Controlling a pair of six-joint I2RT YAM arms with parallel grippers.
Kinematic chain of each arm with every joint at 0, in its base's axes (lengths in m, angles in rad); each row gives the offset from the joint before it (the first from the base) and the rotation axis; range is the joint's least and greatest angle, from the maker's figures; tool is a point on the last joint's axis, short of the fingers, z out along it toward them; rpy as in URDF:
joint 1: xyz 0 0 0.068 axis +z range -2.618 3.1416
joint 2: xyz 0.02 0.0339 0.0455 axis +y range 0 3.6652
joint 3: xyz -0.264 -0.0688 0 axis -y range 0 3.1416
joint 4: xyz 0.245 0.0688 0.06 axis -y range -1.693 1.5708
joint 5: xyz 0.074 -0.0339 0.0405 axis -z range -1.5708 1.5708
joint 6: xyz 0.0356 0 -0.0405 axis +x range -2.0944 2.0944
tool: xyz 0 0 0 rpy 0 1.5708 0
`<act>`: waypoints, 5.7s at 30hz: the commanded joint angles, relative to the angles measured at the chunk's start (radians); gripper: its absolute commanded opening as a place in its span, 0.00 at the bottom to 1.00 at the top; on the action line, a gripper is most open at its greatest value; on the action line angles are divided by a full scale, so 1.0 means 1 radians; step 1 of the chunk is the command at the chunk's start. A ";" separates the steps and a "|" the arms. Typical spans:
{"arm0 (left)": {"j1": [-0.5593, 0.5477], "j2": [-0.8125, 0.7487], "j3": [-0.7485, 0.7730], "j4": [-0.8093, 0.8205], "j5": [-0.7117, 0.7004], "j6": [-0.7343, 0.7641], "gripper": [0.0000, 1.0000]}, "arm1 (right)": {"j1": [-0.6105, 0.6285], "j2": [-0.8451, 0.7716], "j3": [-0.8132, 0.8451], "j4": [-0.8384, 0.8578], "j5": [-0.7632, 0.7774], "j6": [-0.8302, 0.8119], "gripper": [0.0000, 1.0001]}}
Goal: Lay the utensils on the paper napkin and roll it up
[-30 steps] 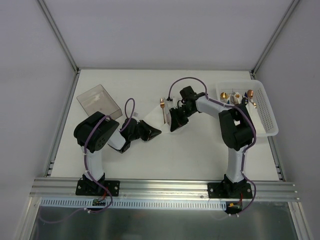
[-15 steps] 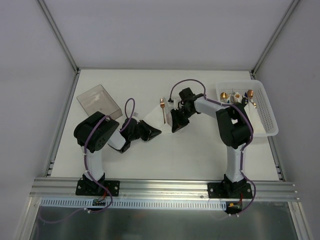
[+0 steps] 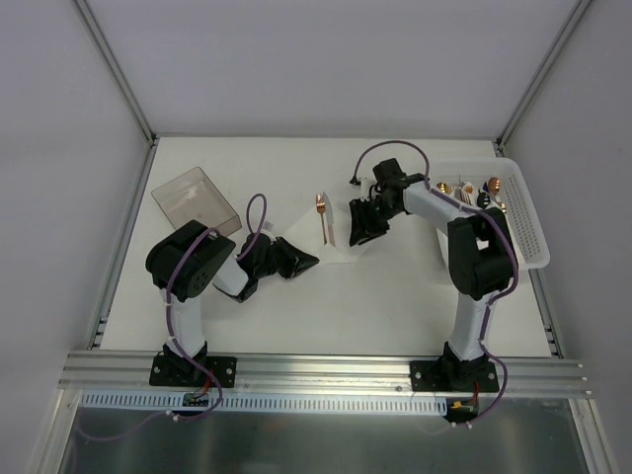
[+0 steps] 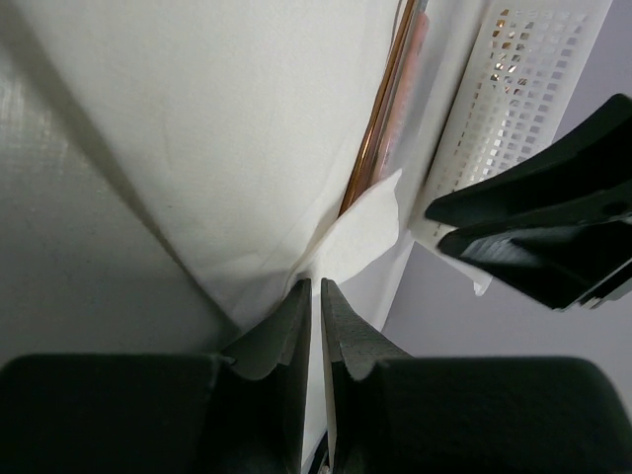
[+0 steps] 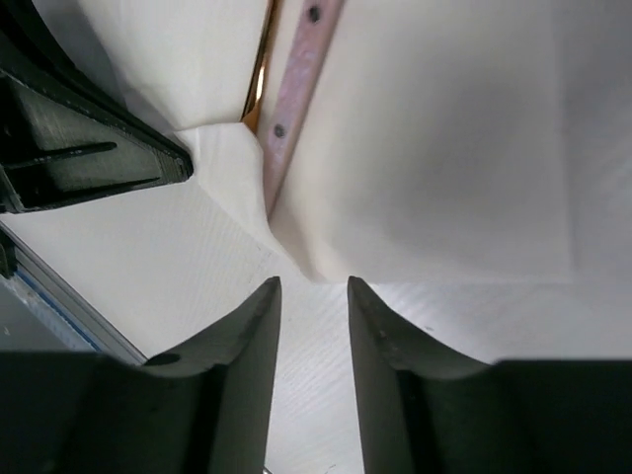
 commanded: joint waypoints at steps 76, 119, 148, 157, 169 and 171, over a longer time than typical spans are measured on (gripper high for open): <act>-0.012 0.025 0.019 0.027 -0.024 0.011 0.10 | -0.177 0.095 -0.218 0.269 -0.484 0.558 0.66; -0.012 0.020 0.030 -0.034 -0.030 0.014 0.10 | -0.036 0.059 0.028 0.221 -0.306 0.493 0.00; -0.012 -0.009 0.004 -0.039 -0.035 0.024 0.10 | 0.047 0.242 0.105 0.286 -0.298 0.674 0.02; -0.010 -0.265 -0.062 -0.199 -0.105 0.092 0.21 | 0.045 0.248 0.095 0.290 -0.325 0.668 0.52; -0.012 -0.627 0.059 -0.622 -0.263 0.333 0.25 | 0.042 0.262 0.039 0.477 -0.409 0.812 0.65; -0.013 -0.617 0.064 -0.619 -0.251 0.332 0.24 | 0.042 0.265 0.029 0.499 -0.420 0.834 0.67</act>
